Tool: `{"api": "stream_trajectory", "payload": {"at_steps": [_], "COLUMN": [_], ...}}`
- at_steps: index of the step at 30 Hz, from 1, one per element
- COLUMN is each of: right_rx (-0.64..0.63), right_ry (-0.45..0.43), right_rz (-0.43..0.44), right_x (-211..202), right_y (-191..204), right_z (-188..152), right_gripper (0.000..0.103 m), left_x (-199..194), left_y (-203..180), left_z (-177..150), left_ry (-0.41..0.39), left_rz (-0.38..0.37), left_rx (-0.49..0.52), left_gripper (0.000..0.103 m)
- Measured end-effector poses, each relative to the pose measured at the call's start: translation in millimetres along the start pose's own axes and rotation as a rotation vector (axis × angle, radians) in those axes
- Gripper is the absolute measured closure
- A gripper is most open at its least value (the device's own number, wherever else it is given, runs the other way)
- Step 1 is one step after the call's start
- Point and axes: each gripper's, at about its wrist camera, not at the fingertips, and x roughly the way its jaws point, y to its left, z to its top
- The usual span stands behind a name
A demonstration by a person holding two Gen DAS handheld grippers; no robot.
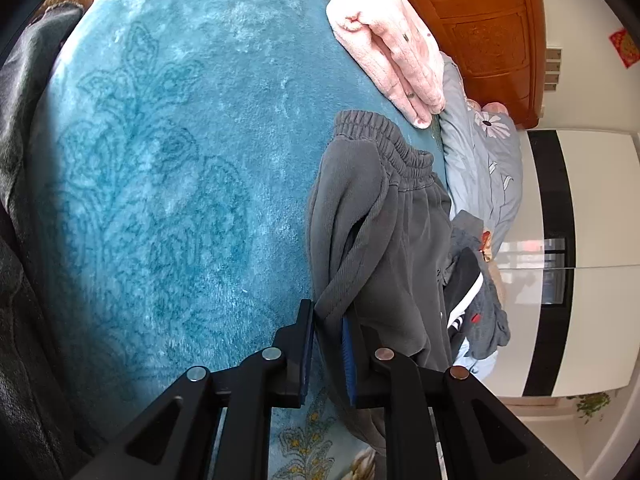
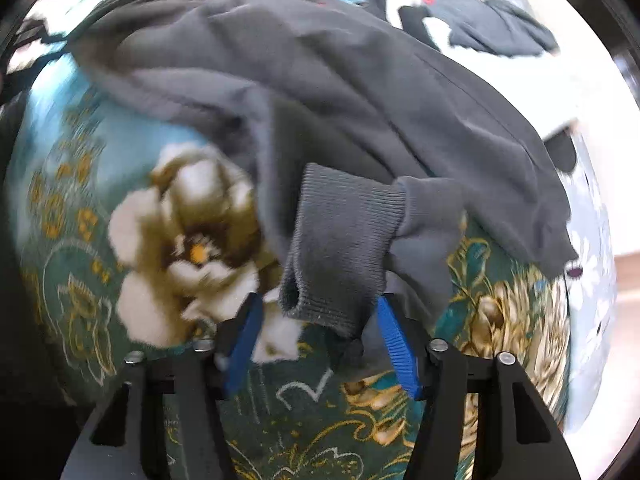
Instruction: Fold clothes
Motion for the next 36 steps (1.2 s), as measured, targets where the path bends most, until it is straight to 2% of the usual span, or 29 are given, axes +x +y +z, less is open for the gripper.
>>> {"api": "stream_trajectory", "payload": {"at_steps": [3,6,8,11,14,18,20,24,26,29,32,35,36], "right_rx": [0.136,0.276,0.416,0.722,0.908,1.115,1.196,1.297,1.296,1.285,1.282,1.278,1.277], "right_ry": [0.018,0.01,-0.015,-0.089,-0.114,-0.04,0.013,0.095,0.096,0.095,0.096,0.097,0.097], "right_rz": [0.068,0.125,0.199,0.304,0.303,0.305,0.31,0.337,0.341,0.337,0.331,0.326,0.324], "right_x": [-5,-16,-27,-52,-58,-28,-2,28,28,23,17,11,9], "right_y": [-30,-62,-90,-149,-174,-185,-182,-176,-176,-178,-178,-178,-178], "right_z": [-1,-8,-18,-58,-85,-135,-155,-179,-178,-177,-177,-177,-176], "right_gripper": [0.088,0.096,0.096,0.097,0.097,0.097,0.097,0.097,0.097,0.097,0.097,0.097,0.098], "left_x": [-2,-3,-4,-5,-5,-5,-8,-15,-13,-1,11,19,19], "left_y": [1,2,3,3,4,9,10,8,3,-12,-29,-37,-39], "left_z": [0,0,0,0,1,3,4,7,10,16,21,25,25], "left_ry": [0.002,0.004,0.004,0.003,0.006,0.014,0.007,-0.02,-0.023,0.003,0.024,0.029,0.024], "left_rz": [-0.009,-0.02,-0.028,-0.04,-0.053,-0.079,-0.093,-0.105,-0.099,-0.041,0.052,0.151,0.172], "left_rx": [-0.006,-0.017,-0.024,-0.03,-0.037,-0.067,-0.078,-0.082,-0.066,-0.005,0.078,0.113,0.114], "left_gripper": [0.087,0.087,0.086,0.086,0.083,0.074,0.072,0.055,0.053,0.051,0.055,0.092,0.094]}}
